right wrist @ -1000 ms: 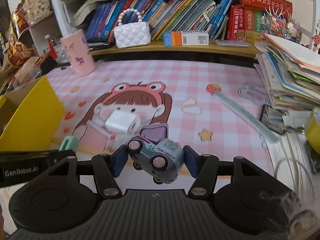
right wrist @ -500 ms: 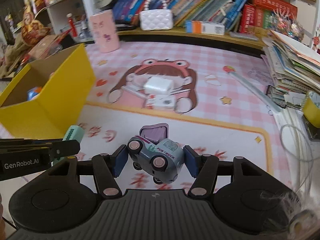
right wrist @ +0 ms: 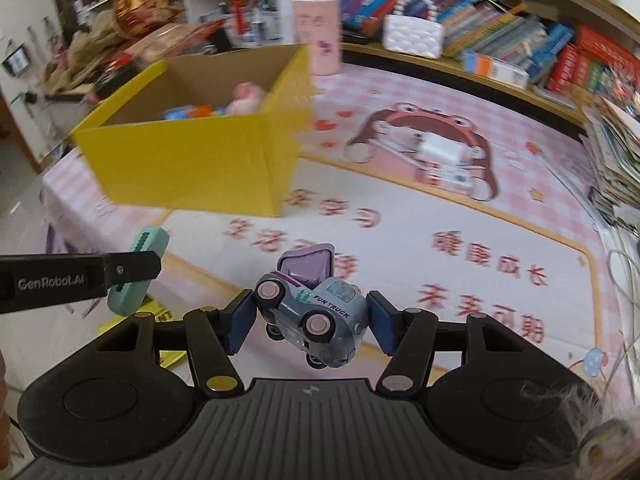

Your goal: Organize objects

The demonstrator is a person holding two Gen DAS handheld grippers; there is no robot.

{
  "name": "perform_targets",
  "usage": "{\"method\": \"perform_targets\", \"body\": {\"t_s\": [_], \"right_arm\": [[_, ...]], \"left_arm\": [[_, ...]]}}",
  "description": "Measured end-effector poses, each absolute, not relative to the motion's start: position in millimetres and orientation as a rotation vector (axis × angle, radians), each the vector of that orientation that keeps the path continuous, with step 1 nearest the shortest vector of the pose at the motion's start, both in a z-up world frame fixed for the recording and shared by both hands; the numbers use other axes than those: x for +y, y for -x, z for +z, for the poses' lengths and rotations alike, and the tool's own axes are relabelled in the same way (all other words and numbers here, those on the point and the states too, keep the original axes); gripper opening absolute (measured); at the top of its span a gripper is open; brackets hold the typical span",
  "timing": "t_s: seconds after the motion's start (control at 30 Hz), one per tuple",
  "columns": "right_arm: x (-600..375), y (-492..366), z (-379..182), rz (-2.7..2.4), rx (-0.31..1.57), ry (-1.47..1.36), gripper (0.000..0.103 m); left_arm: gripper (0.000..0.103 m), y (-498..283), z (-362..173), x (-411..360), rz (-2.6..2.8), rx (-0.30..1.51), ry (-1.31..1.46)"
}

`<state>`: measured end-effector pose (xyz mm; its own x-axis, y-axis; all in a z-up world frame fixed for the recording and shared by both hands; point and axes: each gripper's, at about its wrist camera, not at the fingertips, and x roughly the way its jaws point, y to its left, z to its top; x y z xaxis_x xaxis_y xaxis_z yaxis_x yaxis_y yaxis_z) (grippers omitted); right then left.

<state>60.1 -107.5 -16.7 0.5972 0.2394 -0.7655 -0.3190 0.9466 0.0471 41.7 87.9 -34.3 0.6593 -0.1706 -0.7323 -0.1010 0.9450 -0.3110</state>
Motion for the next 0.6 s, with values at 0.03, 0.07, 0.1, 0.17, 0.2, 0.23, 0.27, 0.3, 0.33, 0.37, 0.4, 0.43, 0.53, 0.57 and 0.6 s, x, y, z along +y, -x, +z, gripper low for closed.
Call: {"method": "perform_targets", "body": {"t_s": [0.03, 0.07, 0.1, 0.17, 0.2, 0.23, 0.27, 0.3, 0.33, 0.37, 0.4, 0.43, 0.53, 0.57, 0.6], "right_arm": [[-100, -55, -15, 0.333, 0.87, 0.107, 0.058], [-93, -52, -14, 0.339, 0.867, 0.113, 0.058], [-87, -48, -14, 0.344, 0.865, 0.118, 0.058], [-75, -41, -12, 0.353, 0.862, 0.125, 0.058], [-69, -37, -11, 0.358, 0.86, 0.128, 0.058], [-63, -35, -10, 0.364, 0.856, 0.131, 0.058], [-57, -31, -10, 0.368, 0.853, 0.134, 0.058], [-52, -29, -9, 0.374, 0.847, 0.137, 0.058], [-46, -26, -7, 0.381, 0.841, 0.139, 0.058], [-42, -23, -6, 0.387, 0.836, 0.141, 0.058], [-37, -21, -6, 0.392, 0.833, 0.142, 0.058], [-33, -19, -5, 0.396, 0.829, 0.142, 0.058], [-21, -15, -3, 0.403, 0.816, 0.14, 0.058], [-18, -14, -2, 0.404, 0.811, 0.139, 0.058], [-14, -13, 0, 0.405, 0.805, 0.138, 0.058]], "left_arm": [[0.023, -37, -34, 95, -0.033, 0.851, 0.348], [0.023, -32, -34, 101, -0.025, 0.846, 0.354], [0.023, -27, -33, 107, -0.019, 0.84, 0.36], [0.023, -18, -31, 119, -0.007, 0.826, 0.368], [0.023, -15, -30, 123, -0.002, 0.821, 0.37], [0.023, -10, -30, 129, 0.003, 0.814, 0.372], [0.023, -7, -29, 134, 0.007, 0.808, 0.373], [0.023, -4, -28, 139, 0.012, 0.802, 0.374], [0.023, -1, -26, 143, 0.017, 0.796, 0.374], [0.023, 3, -25, 148, 0.021, 0.79, 0.374], [0.023, 6, -24, 153, 0.025, 0.784, 0.374], [0.023, 9, -23, 158, 0.028, 0.779, 0.373], [0.023, 15, -19, 169, 0.041, 0.762, 0.371], [0.022, 17, -18, 172, 0.045, 0.756, 0.37], [0.023, 18, -16, 175, 0.048, 0.749, 0.367]]}}
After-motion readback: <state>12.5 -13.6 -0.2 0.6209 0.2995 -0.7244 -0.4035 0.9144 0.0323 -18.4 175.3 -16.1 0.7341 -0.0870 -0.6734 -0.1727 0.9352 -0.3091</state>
